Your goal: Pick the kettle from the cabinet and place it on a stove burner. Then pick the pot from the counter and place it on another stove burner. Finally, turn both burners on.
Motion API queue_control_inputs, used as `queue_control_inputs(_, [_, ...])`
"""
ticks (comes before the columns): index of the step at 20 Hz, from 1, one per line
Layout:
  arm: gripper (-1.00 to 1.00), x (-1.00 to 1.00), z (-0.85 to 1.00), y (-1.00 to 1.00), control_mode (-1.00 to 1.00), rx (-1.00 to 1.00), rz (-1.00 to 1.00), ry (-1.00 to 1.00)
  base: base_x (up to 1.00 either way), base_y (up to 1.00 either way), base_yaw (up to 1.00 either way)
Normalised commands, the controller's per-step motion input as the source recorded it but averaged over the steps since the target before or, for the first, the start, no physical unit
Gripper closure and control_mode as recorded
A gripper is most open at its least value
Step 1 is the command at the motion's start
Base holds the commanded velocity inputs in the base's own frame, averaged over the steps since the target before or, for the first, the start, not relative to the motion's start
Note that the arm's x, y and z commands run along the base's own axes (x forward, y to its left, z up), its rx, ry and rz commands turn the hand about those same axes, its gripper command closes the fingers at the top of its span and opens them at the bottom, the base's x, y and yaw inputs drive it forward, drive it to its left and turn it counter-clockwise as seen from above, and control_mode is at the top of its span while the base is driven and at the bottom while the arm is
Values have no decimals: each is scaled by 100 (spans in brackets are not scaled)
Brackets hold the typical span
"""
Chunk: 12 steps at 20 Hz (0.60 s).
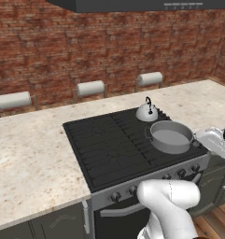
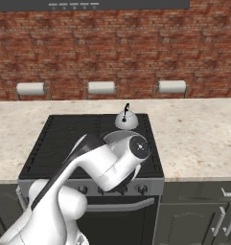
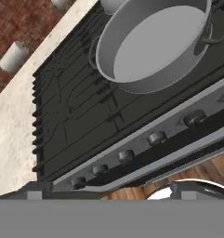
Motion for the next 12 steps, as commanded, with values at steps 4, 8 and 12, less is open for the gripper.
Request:
queue_control_inputs(4, [-100, 0, -11, -11, -100, 33, -14, 1, 0, 0, 0])
queue_control_inputs(8, [-100, -5, -2, -10, -100, 26, -1, 6, 0, 0, 0])
queue_control_inputs(12, [-100, 0, -9, 0, -100, 27, -3, 2, 0, 0, 0])
